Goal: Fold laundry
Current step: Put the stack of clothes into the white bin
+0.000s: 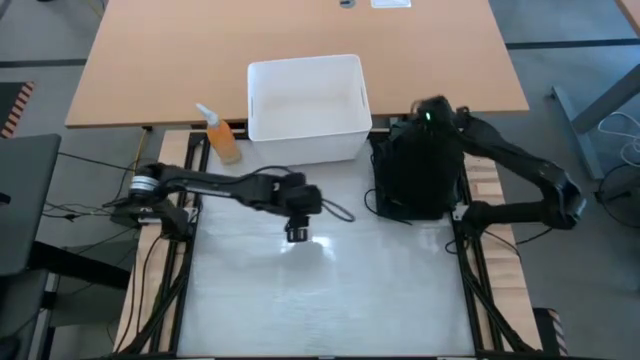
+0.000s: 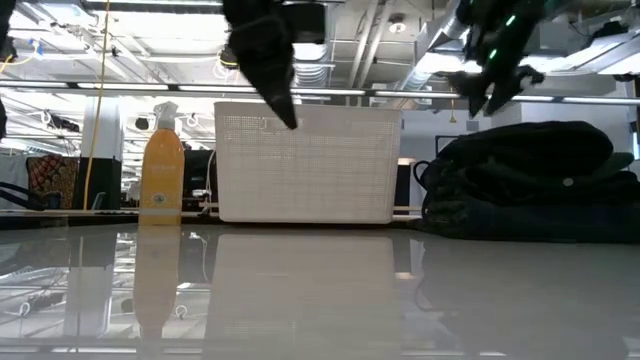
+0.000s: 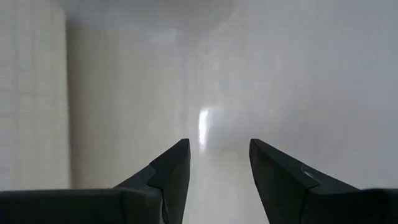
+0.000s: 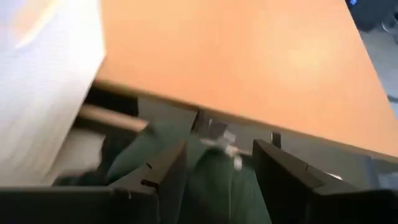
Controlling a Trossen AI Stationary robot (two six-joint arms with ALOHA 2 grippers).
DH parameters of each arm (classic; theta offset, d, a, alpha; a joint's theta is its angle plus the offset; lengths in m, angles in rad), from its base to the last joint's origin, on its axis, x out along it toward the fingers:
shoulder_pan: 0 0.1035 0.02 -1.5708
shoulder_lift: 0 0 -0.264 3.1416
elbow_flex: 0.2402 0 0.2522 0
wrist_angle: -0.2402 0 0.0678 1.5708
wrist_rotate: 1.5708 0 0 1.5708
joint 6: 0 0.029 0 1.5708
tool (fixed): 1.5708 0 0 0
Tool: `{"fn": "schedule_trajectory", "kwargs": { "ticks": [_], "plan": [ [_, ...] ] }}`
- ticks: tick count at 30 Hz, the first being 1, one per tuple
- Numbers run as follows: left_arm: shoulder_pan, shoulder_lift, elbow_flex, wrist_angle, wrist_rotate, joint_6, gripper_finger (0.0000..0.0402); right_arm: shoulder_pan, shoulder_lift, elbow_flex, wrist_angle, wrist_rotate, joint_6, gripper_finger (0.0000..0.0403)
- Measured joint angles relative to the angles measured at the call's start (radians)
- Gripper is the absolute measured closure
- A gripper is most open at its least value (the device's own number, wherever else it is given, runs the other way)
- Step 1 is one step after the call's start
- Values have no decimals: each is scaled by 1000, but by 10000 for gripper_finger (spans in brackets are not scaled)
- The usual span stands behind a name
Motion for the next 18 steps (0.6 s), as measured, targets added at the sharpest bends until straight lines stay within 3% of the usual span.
{"fn": "schedule_trajectory", "kwargs": {
  "ticks": [8,11,18],
  "plan": [
    [-81,-256,-378,272,-2,-174,245,-205,288,1,247,-189,-28,230],
    [-116,-339,-498,367,-9,-196,245,-241,396,-1,245,-175,-10,261],
    [-134,-483,-698,514,-58,-190,245,-250,596,0,115,-254,1,361]
  ]
}}
